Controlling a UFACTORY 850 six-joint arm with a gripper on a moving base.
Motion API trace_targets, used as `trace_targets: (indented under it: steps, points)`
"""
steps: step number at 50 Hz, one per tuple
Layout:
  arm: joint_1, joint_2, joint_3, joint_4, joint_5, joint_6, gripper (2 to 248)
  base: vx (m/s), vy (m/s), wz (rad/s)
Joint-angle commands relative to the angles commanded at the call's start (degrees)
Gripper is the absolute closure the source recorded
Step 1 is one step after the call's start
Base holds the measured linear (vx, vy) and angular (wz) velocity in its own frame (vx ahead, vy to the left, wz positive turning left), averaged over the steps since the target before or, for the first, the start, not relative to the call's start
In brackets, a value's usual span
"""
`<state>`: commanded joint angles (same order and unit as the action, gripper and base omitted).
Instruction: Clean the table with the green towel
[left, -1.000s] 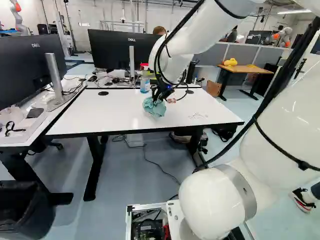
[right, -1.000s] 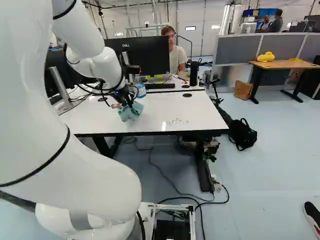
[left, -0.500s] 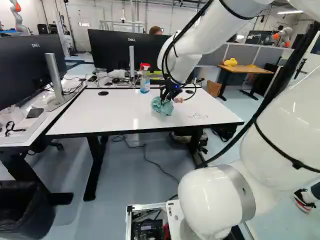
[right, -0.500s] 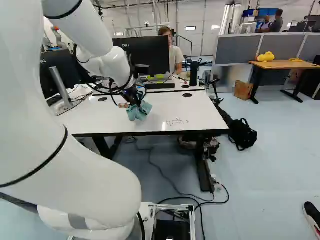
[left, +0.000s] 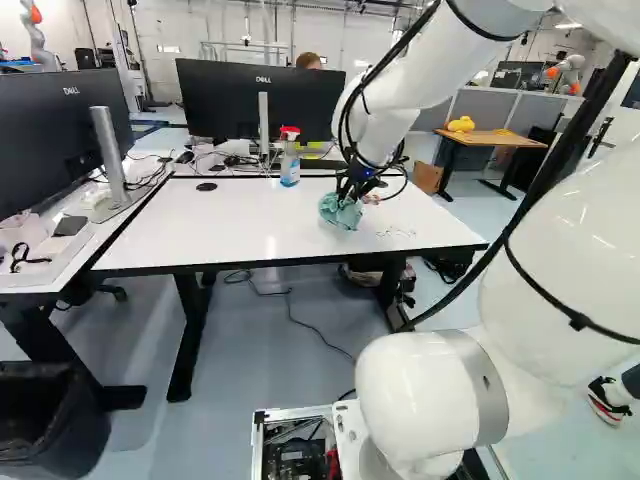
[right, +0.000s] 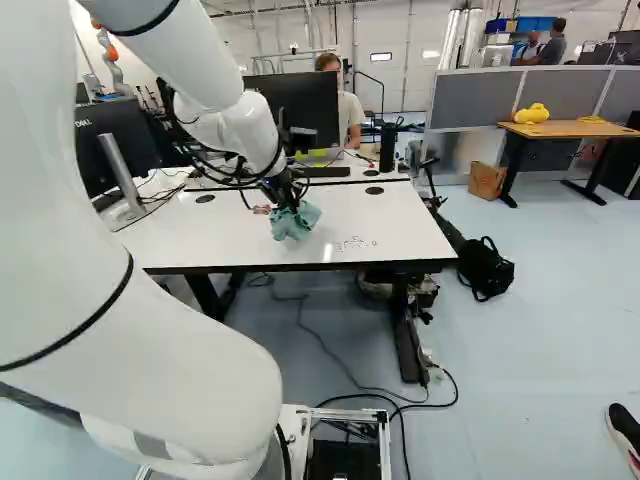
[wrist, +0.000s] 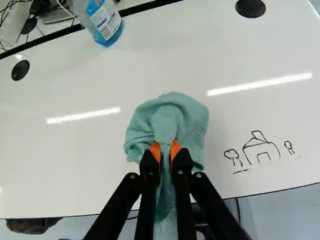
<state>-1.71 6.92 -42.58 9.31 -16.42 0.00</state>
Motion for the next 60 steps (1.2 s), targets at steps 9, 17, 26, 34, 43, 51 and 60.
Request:
trace_targets:
  steps: [9,17,26,34,43,51,60]
  points:
    - [-2.01,-0.18,-0.16,0.00,0.00,0.00,208,0.000,0.000,0.000]
    - [-3.80,-0.31,-0.29,0.00,0.00,0.00,208,0.000,0.000,0.000]
    - [-5.86,-0.57,-0.53,0.00,0.00,0.00,208,0.000,0.000,0.000]
    - [-7.57,-0.87,-0.82,0.00,0.00,0.00,208,0.000,0.000,0.000]
    - [-9.54,-1.31,-1.23,0.00,0.00,0.00,208,0.000,0.000,0.000]
    - [-11.27,-1.78,-1.68,0.00,0.00,0.00,208,0.000,0.000,0.000]
    - [-13.19,-2.40,-2.27,0.00,0.00,0.00,208,0.000,0.000,0.000]
